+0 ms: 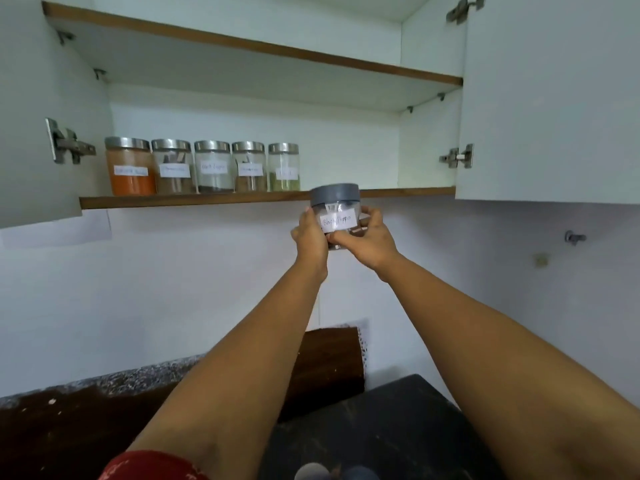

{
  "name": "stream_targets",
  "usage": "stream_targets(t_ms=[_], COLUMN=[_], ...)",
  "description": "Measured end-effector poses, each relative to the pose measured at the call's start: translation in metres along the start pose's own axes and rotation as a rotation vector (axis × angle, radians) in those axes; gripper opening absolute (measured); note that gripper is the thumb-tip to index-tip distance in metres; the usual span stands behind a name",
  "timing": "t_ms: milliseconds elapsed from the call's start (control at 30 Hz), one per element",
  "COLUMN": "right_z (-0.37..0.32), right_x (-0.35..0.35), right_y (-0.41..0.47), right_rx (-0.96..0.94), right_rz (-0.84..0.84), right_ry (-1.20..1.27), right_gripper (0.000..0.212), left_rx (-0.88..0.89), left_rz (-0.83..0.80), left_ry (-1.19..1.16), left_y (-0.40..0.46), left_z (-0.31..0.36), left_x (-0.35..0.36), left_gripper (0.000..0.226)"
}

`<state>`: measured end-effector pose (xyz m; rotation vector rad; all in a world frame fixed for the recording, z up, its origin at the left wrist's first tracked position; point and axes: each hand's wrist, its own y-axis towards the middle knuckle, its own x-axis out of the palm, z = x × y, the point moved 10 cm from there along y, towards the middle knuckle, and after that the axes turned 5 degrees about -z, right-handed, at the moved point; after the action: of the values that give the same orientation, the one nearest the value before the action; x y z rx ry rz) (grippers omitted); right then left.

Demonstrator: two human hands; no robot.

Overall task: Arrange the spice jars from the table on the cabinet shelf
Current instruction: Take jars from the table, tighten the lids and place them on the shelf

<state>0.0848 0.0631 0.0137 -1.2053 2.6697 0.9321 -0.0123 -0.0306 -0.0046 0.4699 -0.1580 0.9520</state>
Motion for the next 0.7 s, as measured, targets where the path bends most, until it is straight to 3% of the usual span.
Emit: stream_targets(t_ms=[167,267,367,467,600,700], right_z=[-0.040,-0.054,-0.056,-0.059,-0.056,-0.041], right_x=[-0.012,-0.016,-0.020,-0.017,-0.003,0.008], right_y=[0.053,0.082,0.108,0.135,0.173,0.201], right_rx=[-0.108,-0.163,-0.205,-0.239,-0.213,-0.139], right_rz=[0.022,-0.040,-0.092,-0.132,-0.211,-0.284], right_ry=[0.030,0.002,-0.015,-0.153,-0.332,-0.456], right_gripper=[0.073,0.081,0.087,0.089,0.085,0.082], left_rx=[0.205,0.343,0.407,0.425,0.371,0.280], left_rz=[-0.018,-0.011,-0.136,-0.170,-0.040,0.063], left_ry=[0.173,0.356,0.596,0.745,0.884,1.282], left_y=[0.033,0.043,0.056,0.074,0.107,0.128], left_z=[0.069,0.103,0.113,0.117,0.114,0.106], left_x=[0.013,0.016,0.031,0.034,0.024,0.009], left_gripper=[0.048,0.042,0.050,0.058,0.054,0.042])
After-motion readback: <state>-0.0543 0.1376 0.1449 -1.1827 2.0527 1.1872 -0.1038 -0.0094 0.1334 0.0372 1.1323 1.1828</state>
